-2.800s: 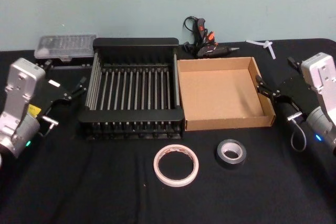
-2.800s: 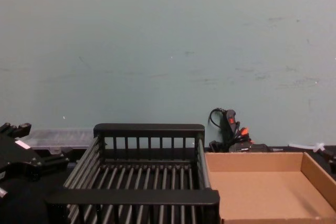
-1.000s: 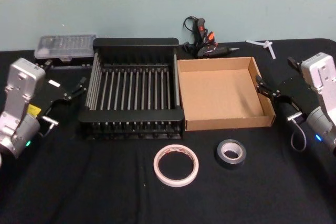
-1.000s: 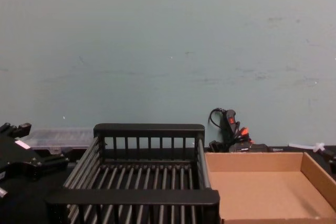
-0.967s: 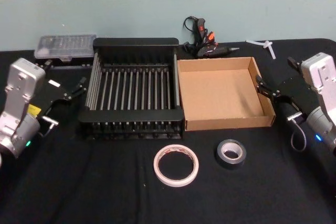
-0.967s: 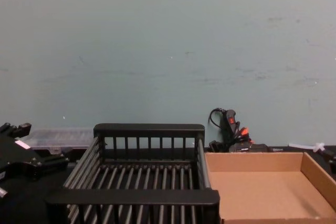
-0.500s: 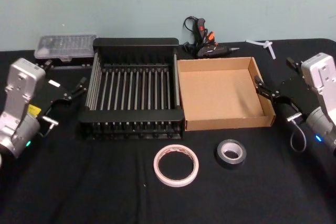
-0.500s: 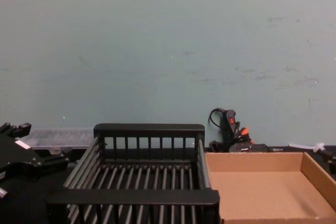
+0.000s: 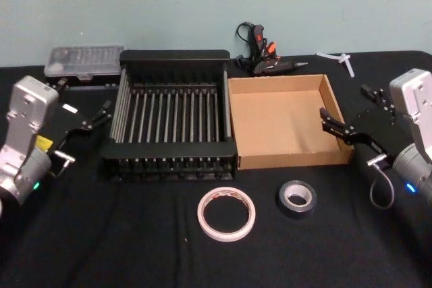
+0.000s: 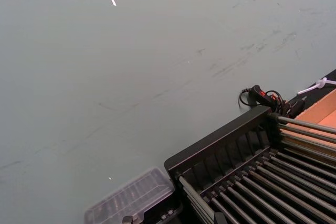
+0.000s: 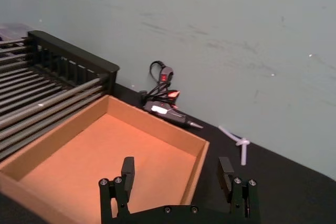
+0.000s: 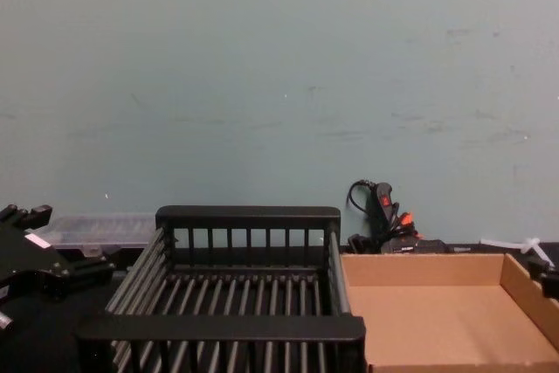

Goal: Pick up the white tape and place it into the black box , Pick up the silver tape and place it into the brown box.

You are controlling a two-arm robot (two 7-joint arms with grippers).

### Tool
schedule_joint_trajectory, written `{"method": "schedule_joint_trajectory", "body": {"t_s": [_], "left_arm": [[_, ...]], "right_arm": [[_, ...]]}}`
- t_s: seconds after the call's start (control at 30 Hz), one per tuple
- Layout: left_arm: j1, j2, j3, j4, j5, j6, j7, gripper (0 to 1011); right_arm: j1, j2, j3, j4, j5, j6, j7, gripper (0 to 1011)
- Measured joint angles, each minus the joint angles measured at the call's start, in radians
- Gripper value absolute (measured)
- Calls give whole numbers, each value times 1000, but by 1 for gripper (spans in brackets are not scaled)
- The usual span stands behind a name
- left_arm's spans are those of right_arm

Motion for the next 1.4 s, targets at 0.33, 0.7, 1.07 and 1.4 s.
{"method": "schedule_joint_trajectory", "body": {"t_s": [0.33, 0.7, 1.07, 1.4], "left_arm": [[0, 0, 0, 0, 0, 0, 0, 1001], [0, 0, 0, 0, 0, 0, 0, 1001], [0, 0, 0, 0, 0, 0, 0, 1001], [0, 0, 0, 0, 0, 0, 0, 1002]], "right_arm": [[-78, 17, 38, -144, 42, 149, 12, 1002], [-163, 17, 93, -264, 125, 310, 33, 1002], [-236, 20, 118, -333, 158, 458, 45, 1002], [-253, 6, 116, -337, 155, 529, 58, 1002]]}}
